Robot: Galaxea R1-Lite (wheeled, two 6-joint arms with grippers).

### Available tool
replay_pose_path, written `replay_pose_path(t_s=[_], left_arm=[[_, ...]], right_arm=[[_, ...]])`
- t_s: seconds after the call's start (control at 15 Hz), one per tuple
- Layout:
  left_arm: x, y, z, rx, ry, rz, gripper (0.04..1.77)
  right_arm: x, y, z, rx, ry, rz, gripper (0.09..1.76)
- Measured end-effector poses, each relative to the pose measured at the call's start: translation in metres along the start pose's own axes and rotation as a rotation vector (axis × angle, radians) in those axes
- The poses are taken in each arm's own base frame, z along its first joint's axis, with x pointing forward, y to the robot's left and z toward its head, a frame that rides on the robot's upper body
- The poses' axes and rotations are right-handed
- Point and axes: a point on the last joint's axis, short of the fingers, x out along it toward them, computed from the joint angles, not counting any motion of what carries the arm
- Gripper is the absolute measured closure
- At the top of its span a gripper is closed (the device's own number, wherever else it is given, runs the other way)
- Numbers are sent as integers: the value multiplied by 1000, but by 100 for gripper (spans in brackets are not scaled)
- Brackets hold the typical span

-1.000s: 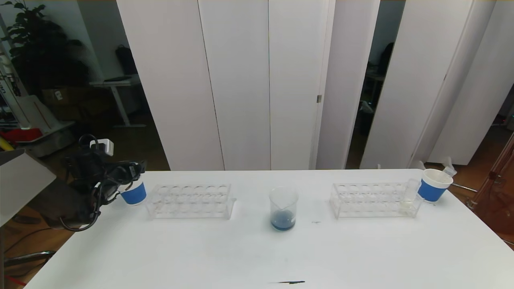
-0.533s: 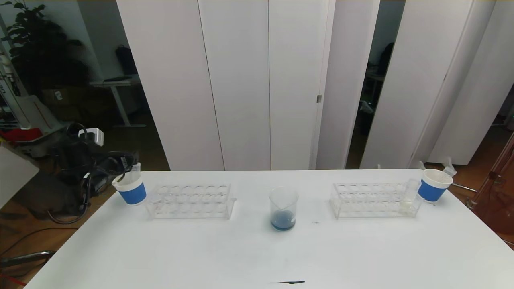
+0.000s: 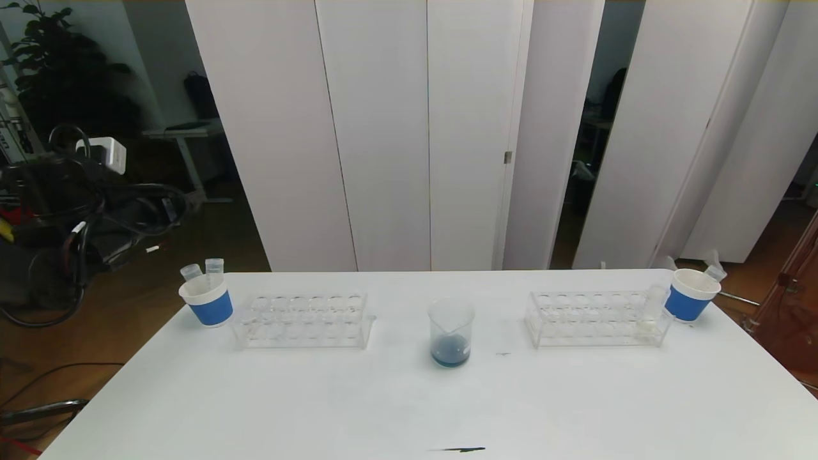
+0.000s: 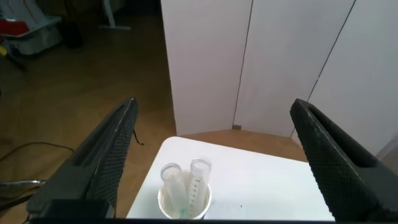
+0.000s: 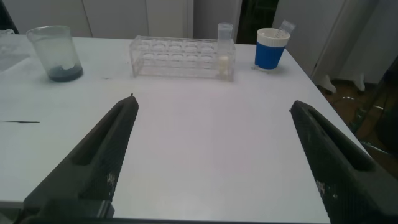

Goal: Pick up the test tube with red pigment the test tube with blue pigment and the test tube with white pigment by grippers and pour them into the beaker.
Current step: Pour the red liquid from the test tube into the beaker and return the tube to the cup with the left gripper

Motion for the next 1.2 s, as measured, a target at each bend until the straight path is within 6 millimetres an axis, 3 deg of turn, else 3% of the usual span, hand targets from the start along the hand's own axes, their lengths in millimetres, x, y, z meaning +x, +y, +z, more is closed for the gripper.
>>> replay_pose_path(t_s=[0.33, 0.6, 0.93, 1.2], left_arm=[[-65, -19, 49, -1, -40, -63, 6], [-129, -36, 72, -4, -72, -140, 6], [-192, -40, 76, -7, -119, -213, 6], [-229, -33, 61, -5, -128, -224, 6]], right_arm=[[0, 0, 0, 0, 0, 0, 10], [0, 0, 0, 0, 0, 0, 10], [0, 0, 0, 0, 0, 0, 10], [0, 0, 0, 0, 0, 0, 10]])
